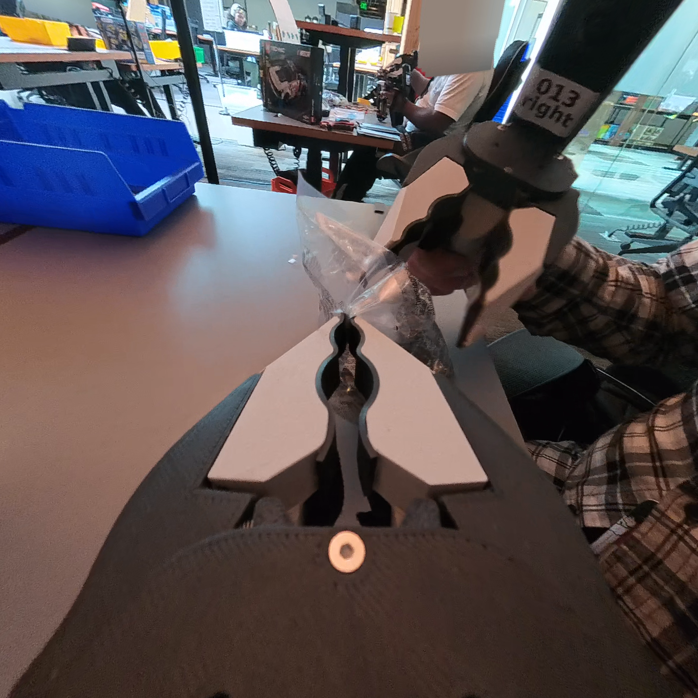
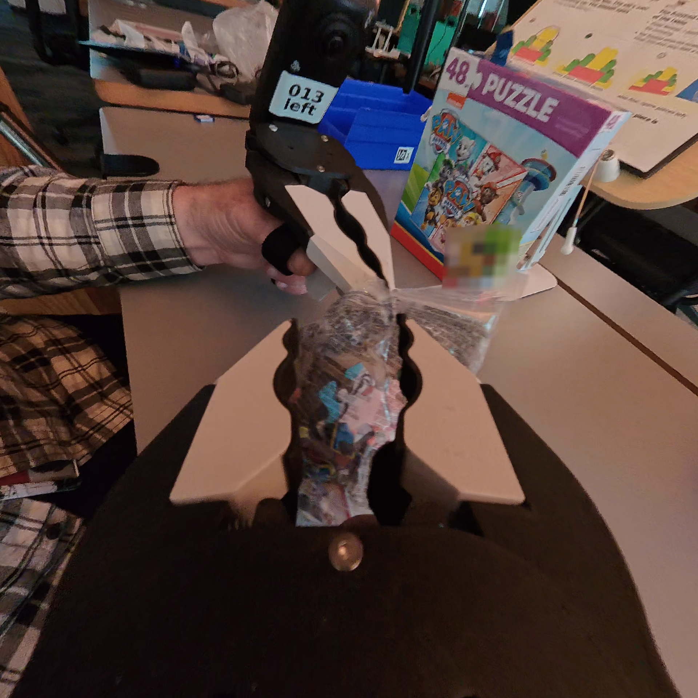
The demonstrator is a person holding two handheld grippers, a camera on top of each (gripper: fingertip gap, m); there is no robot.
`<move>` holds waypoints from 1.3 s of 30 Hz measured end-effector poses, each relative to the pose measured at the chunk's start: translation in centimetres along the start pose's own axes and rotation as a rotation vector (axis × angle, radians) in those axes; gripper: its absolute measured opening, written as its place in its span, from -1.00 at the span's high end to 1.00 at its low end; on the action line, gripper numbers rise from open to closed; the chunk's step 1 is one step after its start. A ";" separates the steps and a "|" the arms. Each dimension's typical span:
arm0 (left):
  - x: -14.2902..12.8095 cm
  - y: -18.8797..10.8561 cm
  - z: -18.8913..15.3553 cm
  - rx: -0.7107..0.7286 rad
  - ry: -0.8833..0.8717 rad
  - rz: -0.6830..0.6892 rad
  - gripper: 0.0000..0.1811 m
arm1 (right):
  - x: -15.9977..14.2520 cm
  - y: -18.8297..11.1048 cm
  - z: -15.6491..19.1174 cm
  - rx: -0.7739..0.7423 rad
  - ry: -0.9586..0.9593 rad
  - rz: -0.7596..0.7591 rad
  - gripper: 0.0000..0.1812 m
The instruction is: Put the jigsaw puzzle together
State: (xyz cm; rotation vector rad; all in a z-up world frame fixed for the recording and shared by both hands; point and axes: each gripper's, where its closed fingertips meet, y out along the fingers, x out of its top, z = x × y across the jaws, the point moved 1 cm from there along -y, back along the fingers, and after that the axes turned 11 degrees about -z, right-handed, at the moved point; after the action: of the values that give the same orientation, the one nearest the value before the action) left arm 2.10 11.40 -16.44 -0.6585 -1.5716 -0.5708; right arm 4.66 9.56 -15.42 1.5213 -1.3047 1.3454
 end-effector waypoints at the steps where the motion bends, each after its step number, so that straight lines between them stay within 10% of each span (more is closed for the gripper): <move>1: 0.1 0.0 0.1 0.013 0.000 -0.001 1.00 | 0.1 0.1 0.2 -0.002 0.000 0.010 0.35; 6: 0.3 0.1 -0.8 -0.008 0.018 -0.002 1.00 | -0.5 0.7 -0.3 -0.022 -0.006 0.051 1.00; 15: 1.1 -0.8 -2.1 -0.060 0.126 0.074 0.75 | 0.2 0.1 0.1 0.058 0.047 -0.003 1.00; 20: 0.4 0.0 -2.3 -0.095 0.125 0.127 0.97 | 0.2 0.0 -0.1 0.080 0.026 -0.002 1.00; 39: 0.2 1.0 6.5 0.453 0.002 0.013 1.00 | -1.3 3.8 -1.1 -0.198 -0.306 0.122 1.00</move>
State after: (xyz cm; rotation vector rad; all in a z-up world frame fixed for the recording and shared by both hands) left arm -1.82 16.70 -16.92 -0.3237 -1.6202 -0.1912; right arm 0.82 10.04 -16.90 1.5717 -1.6912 1.0453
